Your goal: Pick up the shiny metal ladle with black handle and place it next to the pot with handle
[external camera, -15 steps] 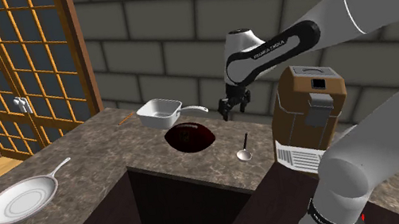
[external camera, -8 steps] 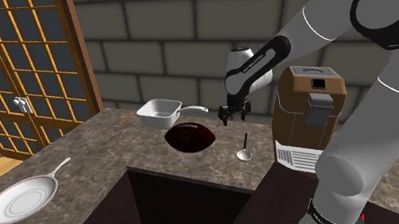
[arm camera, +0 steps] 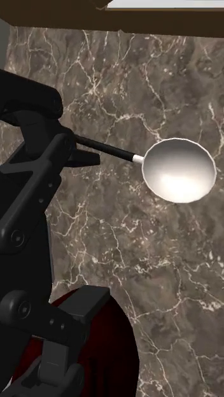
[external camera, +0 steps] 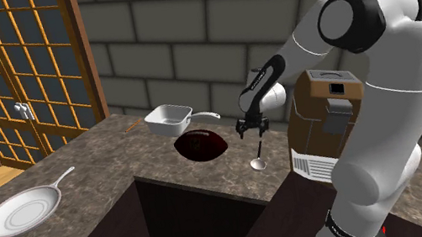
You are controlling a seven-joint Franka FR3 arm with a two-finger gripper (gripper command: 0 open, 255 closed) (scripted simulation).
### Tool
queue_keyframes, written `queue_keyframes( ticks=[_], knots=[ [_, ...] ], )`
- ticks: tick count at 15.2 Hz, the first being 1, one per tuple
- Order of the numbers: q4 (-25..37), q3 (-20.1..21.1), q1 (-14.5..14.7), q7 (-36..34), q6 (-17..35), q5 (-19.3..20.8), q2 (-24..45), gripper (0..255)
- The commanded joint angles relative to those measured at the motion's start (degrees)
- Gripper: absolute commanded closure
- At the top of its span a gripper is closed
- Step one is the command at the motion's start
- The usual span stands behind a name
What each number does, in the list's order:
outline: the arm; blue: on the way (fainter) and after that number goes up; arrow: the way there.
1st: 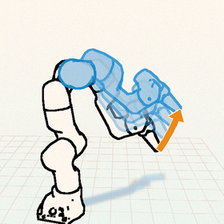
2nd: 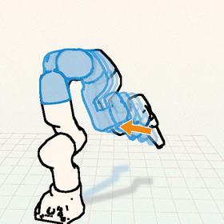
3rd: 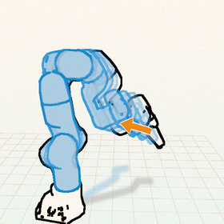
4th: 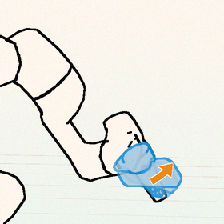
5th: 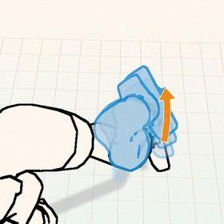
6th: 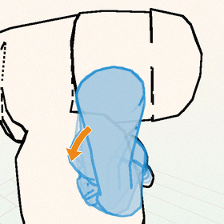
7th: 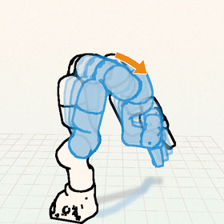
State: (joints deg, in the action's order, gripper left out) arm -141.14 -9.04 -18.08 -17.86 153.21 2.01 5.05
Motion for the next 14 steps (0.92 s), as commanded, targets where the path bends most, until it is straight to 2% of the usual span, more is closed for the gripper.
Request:
queue_keyframes(
  ticks=[1, 5, 10, 12, 14],
  knots=[
    [1.7, -0.5, -1.2, 0.2, 2.5, -2.7, 4.0, 0],
    [5.2, 0.1, -4.4, 1.3, 7.2, -9.0, 12.1, 0],
    [10.6, 2.8, -10.3, 2.4, 11.8, -16.3, 21.9, 0],
    [13.0, 4.1, -12.8, 2.6, 13.4, -18.7, 25.8, 0],
    [14.0, 4.6, -13.6, 2.7, 14.1, -19.3, 27.4, 0]
  ],
)
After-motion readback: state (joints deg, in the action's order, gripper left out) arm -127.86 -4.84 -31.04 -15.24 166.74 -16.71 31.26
